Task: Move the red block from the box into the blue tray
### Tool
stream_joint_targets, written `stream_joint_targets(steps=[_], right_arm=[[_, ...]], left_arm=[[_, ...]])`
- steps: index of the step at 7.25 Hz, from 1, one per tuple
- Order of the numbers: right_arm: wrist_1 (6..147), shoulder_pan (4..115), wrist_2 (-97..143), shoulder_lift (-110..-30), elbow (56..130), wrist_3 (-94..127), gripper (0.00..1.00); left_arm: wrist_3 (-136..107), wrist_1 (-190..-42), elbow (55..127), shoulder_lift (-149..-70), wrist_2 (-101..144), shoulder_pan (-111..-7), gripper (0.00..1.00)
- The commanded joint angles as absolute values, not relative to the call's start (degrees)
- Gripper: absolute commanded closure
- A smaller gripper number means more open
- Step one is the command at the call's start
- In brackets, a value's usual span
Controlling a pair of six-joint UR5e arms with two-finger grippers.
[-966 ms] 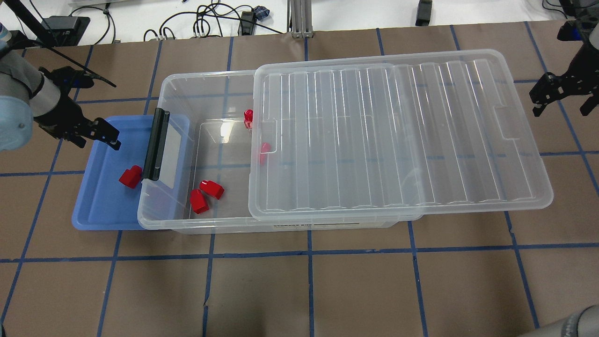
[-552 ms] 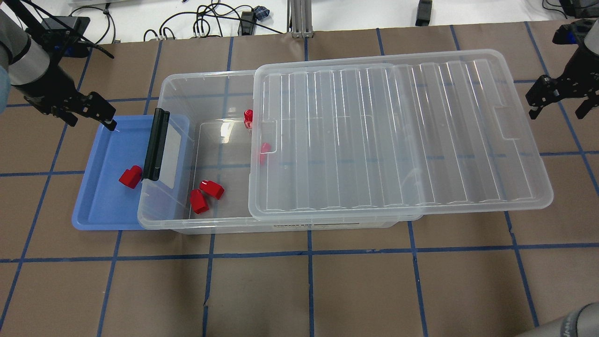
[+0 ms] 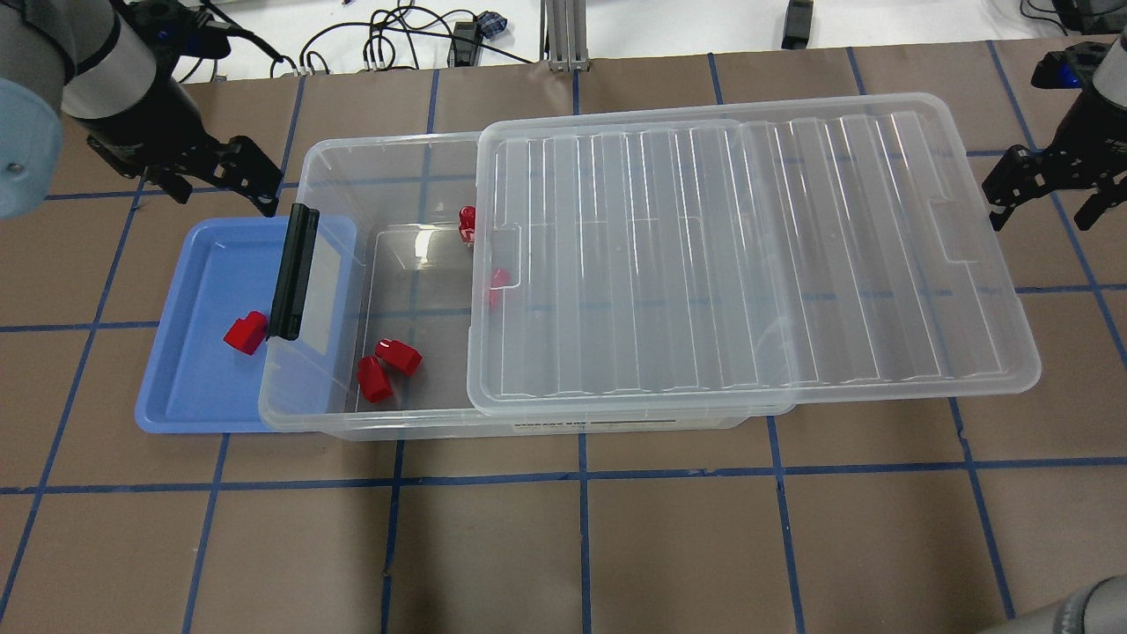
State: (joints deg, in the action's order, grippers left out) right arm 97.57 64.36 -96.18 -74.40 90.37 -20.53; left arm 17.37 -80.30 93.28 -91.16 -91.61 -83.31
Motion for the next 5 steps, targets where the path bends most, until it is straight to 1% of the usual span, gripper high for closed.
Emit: stream_joint_targets(steps=[1, 2, 5], right_arm=[[96.9, 65.2, -96.1, -74.4, 90.5, -20.5, 0.00], [96.8, 66.1, -96.1, -74.4, 90.5, -20.4, 0.00], [96.5, 69.9, -96.2, -74.4, 90.8, -16.0, 0.00]], left_arm=[[9.6, -81.0, 93.1, -90.3, -91.8, -90.8, 0.00], [9.4, -82.9, 92.9, -89.9, -91.9, -91.3, 0.00], [8.7, -85.6, 91.5, -89.0, -90.8, -88.0, 0.00]])
